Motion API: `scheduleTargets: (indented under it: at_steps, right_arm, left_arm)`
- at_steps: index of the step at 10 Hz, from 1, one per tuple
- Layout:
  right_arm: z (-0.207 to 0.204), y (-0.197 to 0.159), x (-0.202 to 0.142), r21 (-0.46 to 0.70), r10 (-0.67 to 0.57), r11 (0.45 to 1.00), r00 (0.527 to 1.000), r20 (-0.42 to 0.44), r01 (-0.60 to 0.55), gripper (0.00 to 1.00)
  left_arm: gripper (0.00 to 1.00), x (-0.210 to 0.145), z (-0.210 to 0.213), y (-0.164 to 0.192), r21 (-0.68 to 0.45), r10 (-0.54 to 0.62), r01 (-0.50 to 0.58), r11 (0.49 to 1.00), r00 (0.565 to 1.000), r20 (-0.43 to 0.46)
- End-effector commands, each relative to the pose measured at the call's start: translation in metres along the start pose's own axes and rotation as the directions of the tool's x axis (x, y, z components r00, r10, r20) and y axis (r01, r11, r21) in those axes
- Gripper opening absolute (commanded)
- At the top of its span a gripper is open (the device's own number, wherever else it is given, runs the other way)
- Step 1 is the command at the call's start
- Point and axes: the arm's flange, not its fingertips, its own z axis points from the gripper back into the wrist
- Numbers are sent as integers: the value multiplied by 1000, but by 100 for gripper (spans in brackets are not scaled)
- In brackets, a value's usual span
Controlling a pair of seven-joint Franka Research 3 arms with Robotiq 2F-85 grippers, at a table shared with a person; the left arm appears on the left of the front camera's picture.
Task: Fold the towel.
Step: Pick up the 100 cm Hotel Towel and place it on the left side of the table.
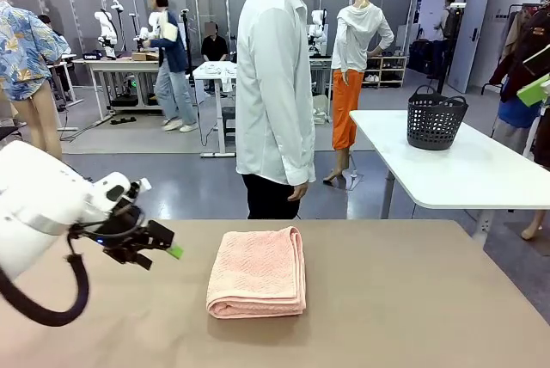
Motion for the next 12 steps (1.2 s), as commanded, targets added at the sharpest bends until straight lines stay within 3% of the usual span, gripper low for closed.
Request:
scheduleTargets:
  at_steps: [1, 6, 10, 12]
  right_arm:
    - [1, -1, 2, 6, -1, 1000, 1000, -6, 1, 91]
    - [1, -1, 2, 6, -1, 1000, 1000, -6, 1, 91]
    - [1, -1, 2, 6, -1, 1000, 1000, -6, 1, 91]
    - [1, -1, 2, 6, -1, 1000, 1000, -6, 1, 91]
  left_arm:
    - [100, 16, -34, 11, -40, 7, -6, 999, 999, 39]
    - [100, 28, -80, 19, -221, 46, -21, 975, 993, 109]
    - [100, 35, -103, 18, -372, 120, -89, 924, 991, 59]
    - [100, 39, -113, 16, -384, 147, -119, 916, 988, 44]
